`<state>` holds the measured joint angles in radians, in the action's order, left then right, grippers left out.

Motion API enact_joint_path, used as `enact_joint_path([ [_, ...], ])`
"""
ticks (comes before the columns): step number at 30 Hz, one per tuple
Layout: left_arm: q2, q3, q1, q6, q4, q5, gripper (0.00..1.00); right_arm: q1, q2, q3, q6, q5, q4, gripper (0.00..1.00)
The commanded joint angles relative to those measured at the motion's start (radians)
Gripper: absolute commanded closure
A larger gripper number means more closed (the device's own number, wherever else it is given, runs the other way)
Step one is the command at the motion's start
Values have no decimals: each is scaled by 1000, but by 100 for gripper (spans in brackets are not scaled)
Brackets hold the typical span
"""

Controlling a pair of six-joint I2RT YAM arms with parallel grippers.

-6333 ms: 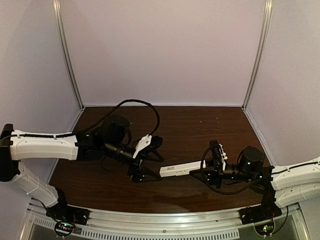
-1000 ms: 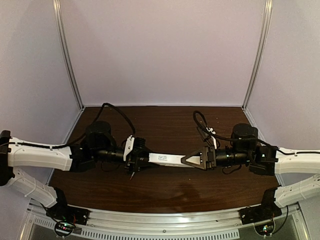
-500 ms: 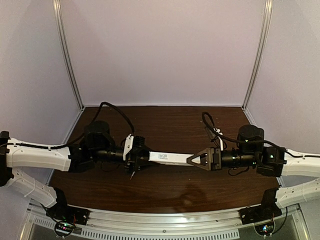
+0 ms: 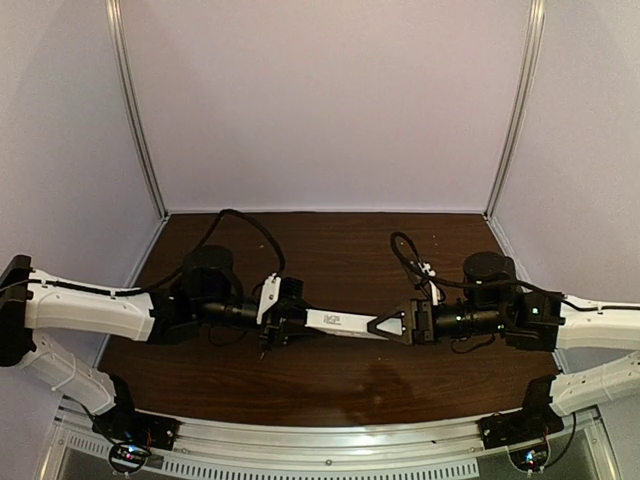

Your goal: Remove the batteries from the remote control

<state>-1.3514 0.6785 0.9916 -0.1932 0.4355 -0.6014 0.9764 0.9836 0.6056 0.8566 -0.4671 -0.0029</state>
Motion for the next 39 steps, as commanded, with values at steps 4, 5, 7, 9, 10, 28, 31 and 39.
enact_joint_path([
  [4, -34, 57, -2, -6, 31, 0, 100, -2, 73, 68, -31, -9, -10, 18],
  [5, -36, 58, -2, -6, 30, -2, 100, -2, 81, 70, -33, -7, -10, 20],
  [7, -41, 61, -2, -6, 28, -1, 100, -2, 91, 73, -41, 1, -13, 23],
  [9, -39, 61, -2, -8, 25, 0, 100, -2, 93, 70, -47, 10, -20, 27],
  [10, -40, 61, -2, -8, 25, -1, 100, -2, 92, 68, -49, 11, -21, 29],
  [28, -23, 42, -2, 8, 44, -1, 100, -2, -22, -74, -31, 60, 14, 51],
  [31, -24, 29, -2, 24, 64, -2, 100, -2, -42, -101, -28, 67, 44, 56],
  [39, -69, -6, -1, 67, 119, -16, 100, -2, -12, -174, -4, 34, 167, 74],
])
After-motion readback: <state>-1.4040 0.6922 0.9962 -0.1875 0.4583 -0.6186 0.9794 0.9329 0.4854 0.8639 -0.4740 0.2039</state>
